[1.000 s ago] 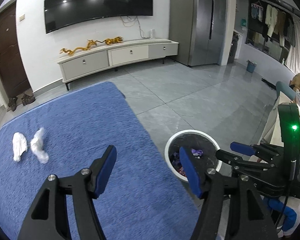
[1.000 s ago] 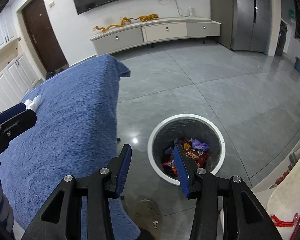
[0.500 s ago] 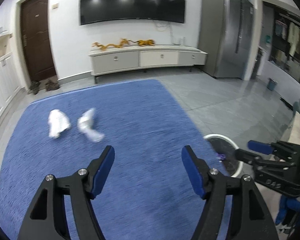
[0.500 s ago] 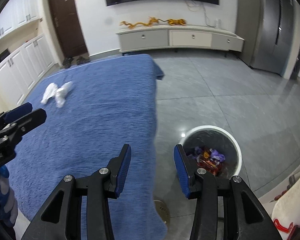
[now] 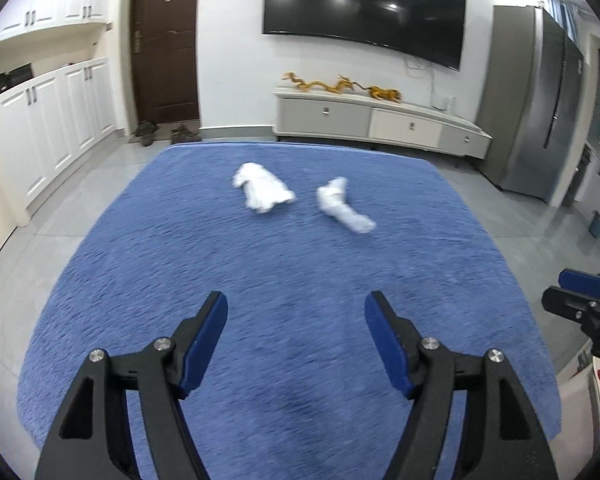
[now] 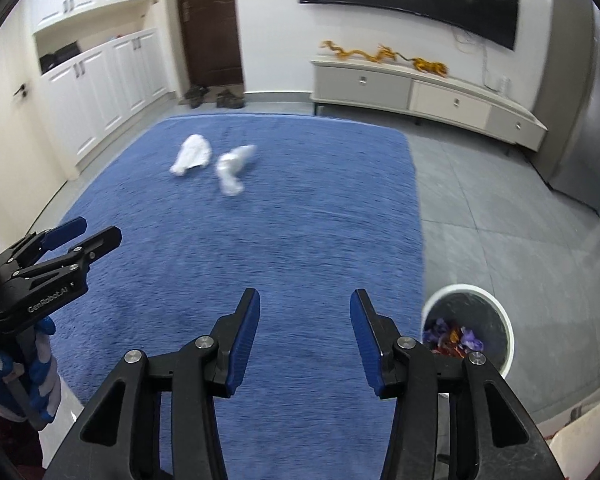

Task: Collect trash
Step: 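Move both tools back over the rug toward the white cloth and clear bag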

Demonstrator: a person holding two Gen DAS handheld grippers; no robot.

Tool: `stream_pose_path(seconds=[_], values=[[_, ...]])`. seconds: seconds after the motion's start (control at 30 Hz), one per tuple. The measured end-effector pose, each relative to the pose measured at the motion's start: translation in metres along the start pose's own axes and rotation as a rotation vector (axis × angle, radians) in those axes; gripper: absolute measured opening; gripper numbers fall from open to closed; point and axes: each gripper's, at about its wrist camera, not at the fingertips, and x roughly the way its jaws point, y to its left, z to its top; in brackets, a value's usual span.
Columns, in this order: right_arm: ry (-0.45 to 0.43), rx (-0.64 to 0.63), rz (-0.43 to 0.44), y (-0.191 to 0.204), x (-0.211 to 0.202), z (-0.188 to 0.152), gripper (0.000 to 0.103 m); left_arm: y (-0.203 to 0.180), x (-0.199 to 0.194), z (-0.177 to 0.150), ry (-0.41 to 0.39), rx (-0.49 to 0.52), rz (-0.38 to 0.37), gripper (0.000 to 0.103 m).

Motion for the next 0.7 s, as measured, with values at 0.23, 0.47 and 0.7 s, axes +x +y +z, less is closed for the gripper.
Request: stream_pose_path(seconds=[0.23,0.47,0.7], values=[[0.012,-0.052,0.041,0.029,0.003,0.008,0.050,0.033,-0.013,-0.011,-0.039,-0.053,0.037,0.070],[0.013,-0.062,0.055,0.034,0.012,0.021,0.050,0.041,-0.008,-0.008,-0.026,-0.053,0.035,0.070],[0.021,-0.046,0.055,0.027,0.031,0.036,0.050,0.045,0.014,-0.004,0.023,-0.050,0.036,0.070]])
